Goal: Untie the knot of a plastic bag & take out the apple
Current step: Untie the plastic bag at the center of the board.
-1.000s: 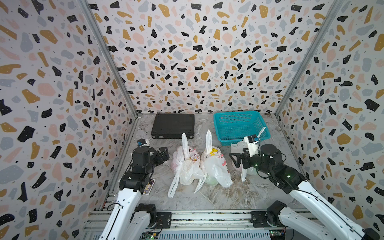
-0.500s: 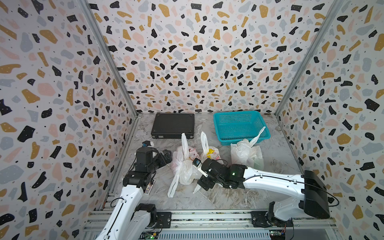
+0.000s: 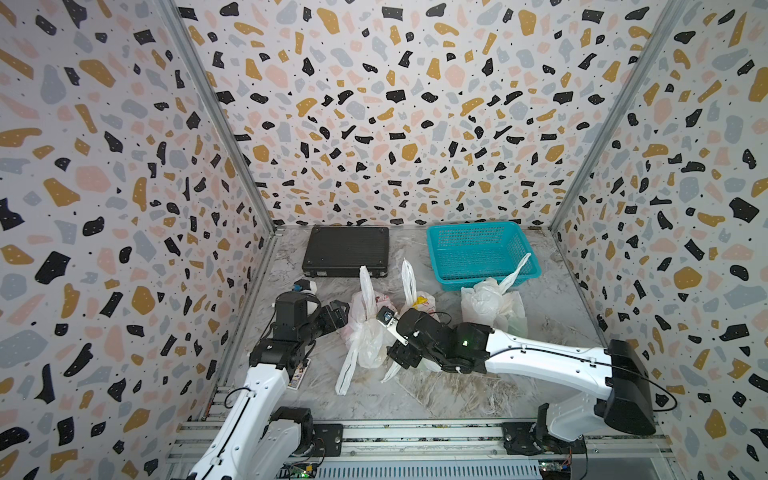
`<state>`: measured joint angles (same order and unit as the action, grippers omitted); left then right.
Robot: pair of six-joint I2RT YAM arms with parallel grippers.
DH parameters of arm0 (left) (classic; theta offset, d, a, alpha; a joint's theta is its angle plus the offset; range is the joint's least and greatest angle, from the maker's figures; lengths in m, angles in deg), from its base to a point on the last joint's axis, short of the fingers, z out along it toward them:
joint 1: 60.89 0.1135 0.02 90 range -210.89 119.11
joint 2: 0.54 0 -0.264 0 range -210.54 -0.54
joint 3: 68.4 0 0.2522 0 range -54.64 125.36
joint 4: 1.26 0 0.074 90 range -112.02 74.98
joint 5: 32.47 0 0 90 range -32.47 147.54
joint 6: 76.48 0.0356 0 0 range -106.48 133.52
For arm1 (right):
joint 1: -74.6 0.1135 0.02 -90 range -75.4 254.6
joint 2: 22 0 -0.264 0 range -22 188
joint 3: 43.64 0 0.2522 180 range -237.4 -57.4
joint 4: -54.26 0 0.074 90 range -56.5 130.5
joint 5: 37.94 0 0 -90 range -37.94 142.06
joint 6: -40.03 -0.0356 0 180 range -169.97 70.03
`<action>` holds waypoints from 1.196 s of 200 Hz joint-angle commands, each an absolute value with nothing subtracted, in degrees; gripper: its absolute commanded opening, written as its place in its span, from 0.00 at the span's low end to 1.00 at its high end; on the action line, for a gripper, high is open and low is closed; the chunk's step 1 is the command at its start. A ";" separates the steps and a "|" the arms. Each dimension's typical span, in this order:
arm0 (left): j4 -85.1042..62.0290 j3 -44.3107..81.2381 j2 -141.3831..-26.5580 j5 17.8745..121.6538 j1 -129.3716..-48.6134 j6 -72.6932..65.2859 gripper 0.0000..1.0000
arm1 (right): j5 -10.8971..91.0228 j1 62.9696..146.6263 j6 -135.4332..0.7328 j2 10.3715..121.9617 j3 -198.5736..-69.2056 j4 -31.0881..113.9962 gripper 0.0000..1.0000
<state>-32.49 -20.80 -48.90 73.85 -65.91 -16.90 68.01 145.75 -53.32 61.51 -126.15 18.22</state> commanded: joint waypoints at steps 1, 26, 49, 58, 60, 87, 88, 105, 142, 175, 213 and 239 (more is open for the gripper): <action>-29.79 -21.07 -49.26 74.96 -66.18 -15.88 0.87 | 66.23 146.49 -50.06 61.55 -127.67 19.32 0.85; -30.12 -20.89 -49.52 74.79 -66.18 -15.91 0.87 | 62.78 146.49 -49.01 67.27 -129.70 21.25 0.90; -30.39 -20.85 -49.38 74.84 -66.12 -16.00 0.87 | 63.50 146.15 -49.03 73.75 -132.20 20.91 0.91; -30.35 -20.97 -49.34 74.85 -66.16 -16.09 0.86 | 63.32 145.35 -49.60 75.73 -132.80 20.93 0.90; -30.39 -20.98 -49.33 74.85 -66.17 -16.19 0.86 | 63.42 145.15 -49.79 76.09 -132.85 20.98 0.90; -29.85 -21.78 -49.33 75.69 -66.20 -16.94 0.83 | 63.47 141.93 -52.19 76.88 -130.69 21.63 0.64; -29.68 -21.91 -49.37 75.84 -66.18 -17.01 0.82 | 63.44 141.84 -52.22 76.84 -130.52 21.75 0.63; -27.15 -23.69 -50.07 78.44 -66.21 -18.52 0.81 | 63.76 140.75 -52.81 74.94 -127.29 23.42 0.21; -22.91 -25.20 -53.34 82.51 -67.95 -20.14 0.81 | 63.44 139.30 -51.72 68.01 -119.76 25.33 0.00; -19.50 -24.70 -56.37 82.05 -72.95 -20.68 0.83 | 62.03 138.43 -49.37 64.02 -114.21 27.84 0.00; -17.37 -23.77 -62.92 81.69 -77.66 -20.52 0.77 | 61.61 137.03 -48.21 61.79 -110.25 32.04 0.00; -16.83 -23.92 -63.98 82.38 -78.17 -20.11 0.37 | 61.62 136.21 -48.45 61.37 -109.08 32.59 0.00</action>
